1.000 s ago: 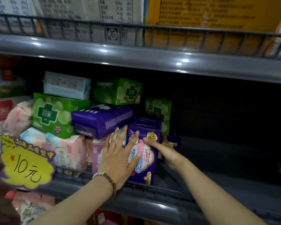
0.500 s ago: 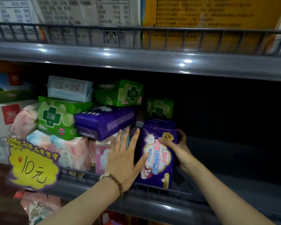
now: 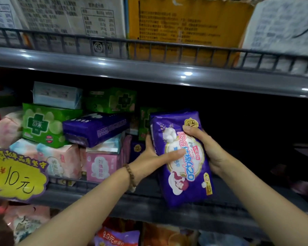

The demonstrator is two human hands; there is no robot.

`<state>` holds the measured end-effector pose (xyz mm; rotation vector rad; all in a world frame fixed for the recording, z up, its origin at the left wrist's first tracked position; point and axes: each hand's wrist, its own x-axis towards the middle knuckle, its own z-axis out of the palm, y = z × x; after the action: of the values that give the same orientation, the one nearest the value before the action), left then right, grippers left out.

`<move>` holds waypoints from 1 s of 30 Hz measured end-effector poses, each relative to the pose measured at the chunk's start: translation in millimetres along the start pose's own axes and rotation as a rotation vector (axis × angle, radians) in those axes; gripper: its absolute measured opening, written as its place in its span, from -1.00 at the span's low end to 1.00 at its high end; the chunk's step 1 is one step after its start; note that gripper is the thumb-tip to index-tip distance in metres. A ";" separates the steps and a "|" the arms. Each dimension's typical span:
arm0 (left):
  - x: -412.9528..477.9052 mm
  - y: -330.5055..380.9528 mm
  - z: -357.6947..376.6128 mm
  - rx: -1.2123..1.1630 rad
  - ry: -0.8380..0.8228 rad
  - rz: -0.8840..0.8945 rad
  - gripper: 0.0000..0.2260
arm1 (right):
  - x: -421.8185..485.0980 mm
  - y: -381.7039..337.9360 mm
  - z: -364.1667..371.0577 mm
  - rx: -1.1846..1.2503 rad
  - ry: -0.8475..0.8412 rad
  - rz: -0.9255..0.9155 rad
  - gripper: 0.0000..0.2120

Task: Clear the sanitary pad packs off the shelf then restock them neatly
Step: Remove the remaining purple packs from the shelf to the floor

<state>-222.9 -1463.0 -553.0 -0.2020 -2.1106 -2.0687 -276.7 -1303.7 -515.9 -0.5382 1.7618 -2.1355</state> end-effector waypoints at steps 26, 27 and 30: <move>-143.1 -61.7 24.2 -0.418 0.440 -0.013 0.29 | -169.0 128.9 75.9 0.591 0.095 0.141 -0.15; -145.8 -61.4 16.3 -0.422 0.419 -0.018 0.32 | -168.5 128.9 76.0 0.606 0.109 0.136 -0.15; -153.4 -54.6 -13.5 -0.388 0.341 -0.030 0.30 | -168.0 129.4 75.2 0.620 0.103 0.146 -0.07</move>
<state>-85.0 -1473.4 -640.0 0.1273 -1.5198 -2.3170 -92.3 -1313.6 -644.5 -0.1313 1.0409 -2.4604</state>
